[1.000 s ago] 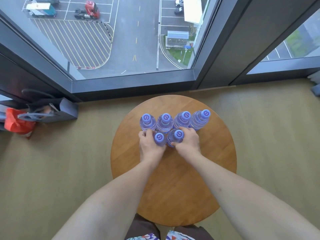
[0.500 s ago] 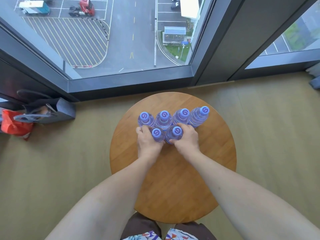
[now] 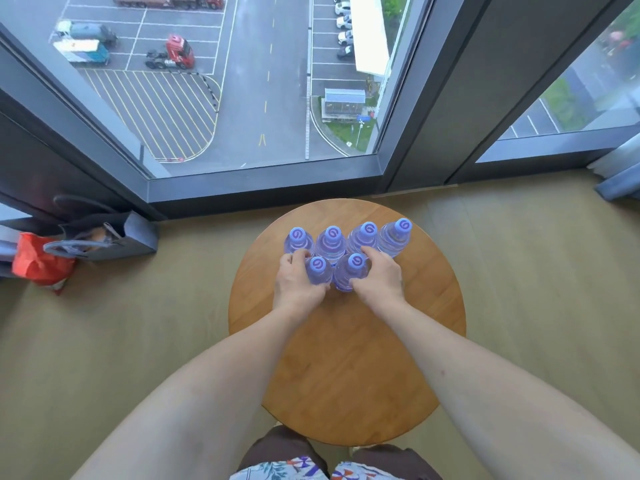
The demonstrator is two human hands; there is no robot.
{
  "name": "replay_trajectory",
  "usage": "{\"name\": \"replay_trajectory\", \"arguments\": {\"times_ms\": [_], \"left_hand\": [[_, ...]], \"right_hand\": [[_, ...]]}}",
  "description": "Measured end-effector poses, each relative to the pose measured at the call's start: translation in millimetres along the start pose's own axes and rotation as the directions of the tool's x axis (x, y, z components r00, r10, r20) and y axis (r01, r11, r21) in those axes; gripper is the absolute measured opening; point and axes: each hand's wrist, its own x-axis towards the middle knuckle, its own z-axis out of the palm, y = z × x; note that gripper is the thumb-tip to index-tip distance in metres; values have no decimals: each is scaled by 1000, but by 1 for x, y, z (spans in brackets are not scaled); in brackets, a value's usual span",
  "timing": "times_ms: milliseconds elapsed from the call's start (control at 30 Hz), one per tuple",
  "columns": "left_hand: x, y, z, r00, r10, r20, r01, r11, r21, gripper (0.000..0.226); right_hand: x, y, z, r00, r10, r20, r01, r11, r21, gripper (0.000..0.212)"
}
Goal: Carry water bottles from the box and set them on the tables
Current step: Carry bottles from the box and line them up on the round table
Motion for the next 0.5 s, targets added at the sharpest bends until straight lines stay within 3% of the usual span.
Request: {"name": "replay_trajectory", "arguments": {"times_ms": [133,267,500], "left_hand": [[-18,21,-28,998,10,-57,-6,998,59,63],[-52,45,-48,983,12,-185,-1,998,57,59],[-138,73,-70,947,-5,-322,35,995,88,58]], "right_hand": [[-9,-12,-26,996,-91,17,92,995,-39,54],[-26,-23,-51,974,-218,64,223,971,-85,60],[-80,-37,-85,892,-433,133,447,888,-105,47]]}}
